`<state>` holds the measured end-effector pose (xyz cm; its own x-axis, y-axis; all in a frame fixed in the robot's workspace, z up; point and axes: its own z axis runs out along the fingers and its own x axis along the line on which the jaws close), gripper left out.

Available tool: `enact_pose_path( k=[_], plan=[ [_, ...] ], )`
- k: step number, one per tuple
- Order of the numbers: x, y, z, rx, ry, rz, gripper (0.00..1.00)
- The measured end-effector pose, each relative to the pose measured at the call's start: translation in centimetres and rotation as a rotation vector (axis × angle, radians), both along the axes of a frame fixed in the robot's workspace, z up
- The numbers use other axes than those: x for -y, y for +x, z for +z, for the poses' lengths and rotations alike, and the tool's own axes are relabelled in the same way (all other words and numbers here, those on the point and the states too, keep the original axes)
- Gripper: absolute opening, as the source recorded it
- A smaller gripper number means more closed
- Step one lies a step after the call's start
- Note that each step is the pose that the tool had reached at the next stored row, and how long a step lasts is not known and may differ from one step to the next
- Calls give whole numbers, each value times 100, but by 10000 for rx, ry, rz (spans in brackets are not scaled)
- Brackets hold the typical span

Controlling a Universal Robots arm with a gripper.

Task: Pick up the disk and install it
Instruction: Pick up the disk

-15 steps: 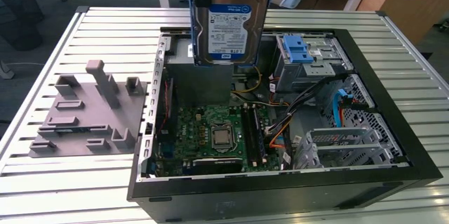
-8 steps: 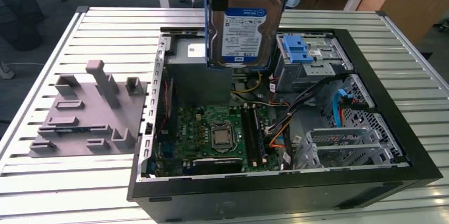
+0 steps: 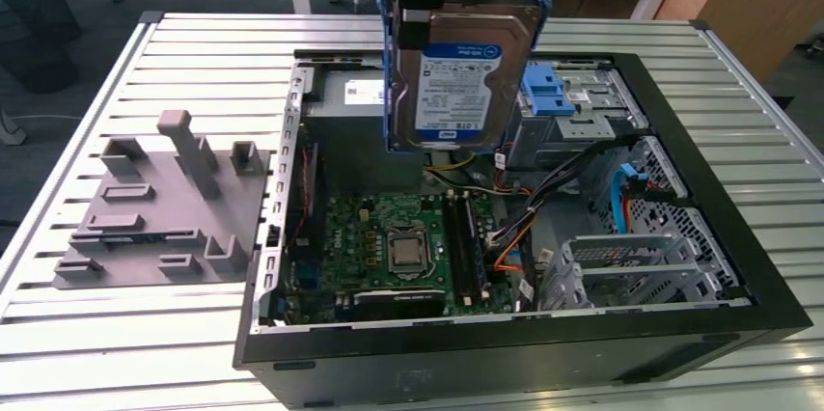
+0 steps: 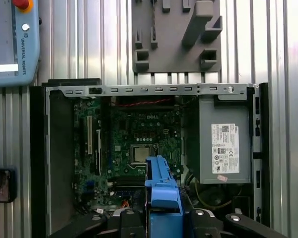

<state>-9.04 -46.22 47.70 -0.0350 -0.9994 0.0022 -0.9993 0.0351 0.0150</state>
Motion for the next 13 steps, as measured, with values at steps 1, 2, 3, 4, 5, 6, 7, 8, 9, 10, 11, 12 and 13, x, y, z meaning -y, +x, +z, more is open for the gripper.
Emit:
enact_pose_path(
  k=[1, 2, 3, 4, 5, 6, 7, 8, 9, 10, 11, 12, 13],
  plan=[
    [13, 34, -10, 2, 3, -1, 37],
    [25, 63, -14, 0, -2, 0, 37],
    [30, 73, -18, 1, 0, 1, 37],
    [30, 72, -17, 0, -1, 0, 37],
    [30, 72, -17, 0, -2, -1, 37],
    [30, 72, -17, -1, -2, -1, 37],
    [30, 73, -17, 0, -2, -1, 37],
    [30, 73, -17, 0, -1, 0, 37],
    [30, 73, -17, 0, -2, 0, 37],
    [30, 73, -17, 0, -2, 0, 37],
    [30, 73, -17, 0, -1, 0, 37],
    [30, 73, -17, 0, -2, 0, 37],
    [30, 73, -17, 0, -1, 0, 37]
  ],
)
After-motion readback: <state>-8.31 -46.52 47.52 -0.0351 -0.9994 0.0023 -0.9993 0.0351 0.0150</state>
